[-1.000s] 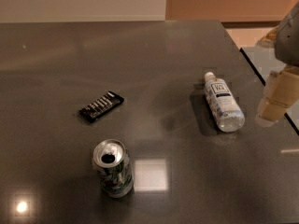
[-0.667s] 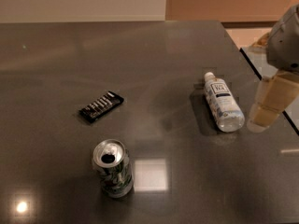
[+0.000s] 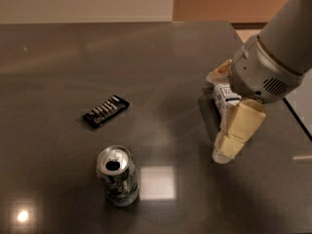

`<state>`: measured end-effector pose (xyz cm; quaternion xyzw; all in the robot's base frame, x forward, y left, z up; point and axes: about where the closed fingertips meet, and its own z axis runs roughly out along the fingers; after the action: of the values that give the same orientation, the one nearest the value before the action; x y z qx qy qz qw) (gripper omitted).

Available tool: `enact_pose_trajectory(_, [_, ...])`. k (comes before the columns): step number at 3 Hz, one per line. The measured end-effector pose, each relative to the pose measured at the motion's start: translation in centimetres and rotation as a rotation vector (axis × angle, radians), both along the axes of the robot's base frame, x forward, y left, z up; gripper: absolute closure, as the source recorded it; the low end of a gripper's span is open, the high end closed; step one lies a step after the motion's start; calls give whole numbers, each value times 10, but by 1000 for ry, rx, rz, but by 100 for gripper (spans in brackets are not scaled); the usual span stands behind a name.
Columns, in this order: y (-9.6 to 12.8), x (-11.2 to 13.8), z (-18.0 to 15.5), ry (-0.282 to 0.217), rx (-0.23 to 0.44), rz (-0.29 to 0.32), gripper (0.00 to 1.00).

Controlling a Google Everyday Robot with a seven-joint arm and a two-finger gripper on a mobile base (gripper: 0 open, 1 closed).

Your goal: Knock 7up can over

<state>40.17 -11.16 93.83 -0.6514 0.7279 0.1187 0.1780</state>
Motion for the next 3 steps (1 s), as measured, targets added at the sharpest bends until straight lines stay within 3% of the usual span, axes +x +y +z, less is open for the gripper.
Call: enact_pose_trajectory(3, [86, -38, -25, 41, 262, 182, 0])
